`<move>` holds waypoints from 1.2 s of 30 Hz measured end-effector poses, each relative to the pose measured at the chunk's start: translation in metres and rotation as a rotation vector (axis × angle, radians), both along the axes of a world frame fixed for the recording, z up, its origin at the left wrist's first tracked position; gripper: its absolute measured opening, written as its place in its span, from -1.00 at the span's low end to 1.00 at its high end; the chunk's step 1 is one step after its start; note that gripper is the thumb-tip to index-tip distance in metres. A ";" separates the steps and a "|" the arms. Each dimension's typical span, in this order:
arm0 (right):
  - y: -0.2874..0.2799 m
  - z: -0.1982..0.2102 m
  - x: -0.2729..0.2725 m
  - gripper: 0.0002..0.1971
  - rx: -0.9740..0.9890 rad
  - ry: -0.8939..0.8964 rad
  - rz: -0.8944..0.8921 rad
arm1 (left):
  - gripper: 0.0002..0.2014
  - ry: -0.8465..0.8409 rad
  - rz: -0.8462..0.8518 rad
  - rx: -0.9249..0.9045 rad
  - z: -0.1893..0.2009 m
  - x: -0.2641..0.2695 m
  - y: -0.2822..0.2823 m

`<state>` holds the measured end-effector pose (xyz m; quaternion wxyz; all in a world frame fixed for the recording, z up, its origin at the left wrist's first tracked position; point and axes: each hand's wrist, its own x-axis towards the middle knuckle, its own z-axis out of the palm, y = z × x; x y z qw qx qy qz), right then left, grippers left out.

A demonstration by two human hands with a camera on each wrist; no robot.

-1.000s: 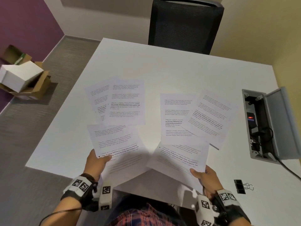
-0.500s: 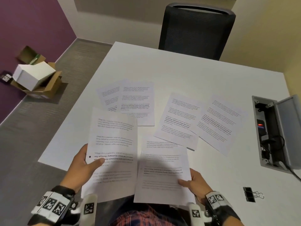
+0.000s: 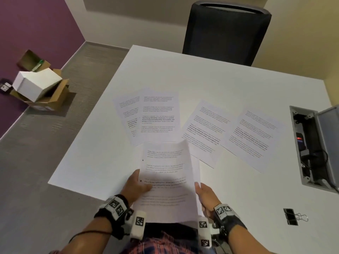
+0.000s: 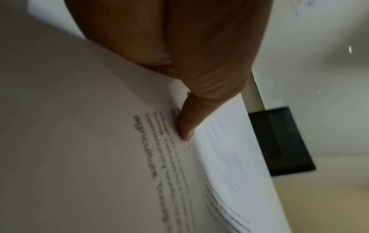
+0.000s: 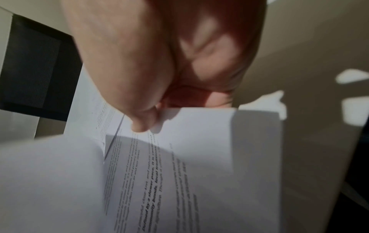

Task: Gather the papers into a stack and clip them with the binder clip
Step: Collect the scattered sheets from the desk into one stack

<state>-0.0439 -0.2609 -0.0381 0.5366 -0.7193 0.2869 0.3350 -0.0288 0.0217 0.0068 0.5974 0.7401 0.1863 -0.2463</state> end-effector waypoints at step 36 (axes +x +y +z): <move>-0.041 0.030 -0.063 -0.62 0.183 -0.230 -0.003 | -0.10 0.092 0.302 0.734 -0.038 0.195 -0.003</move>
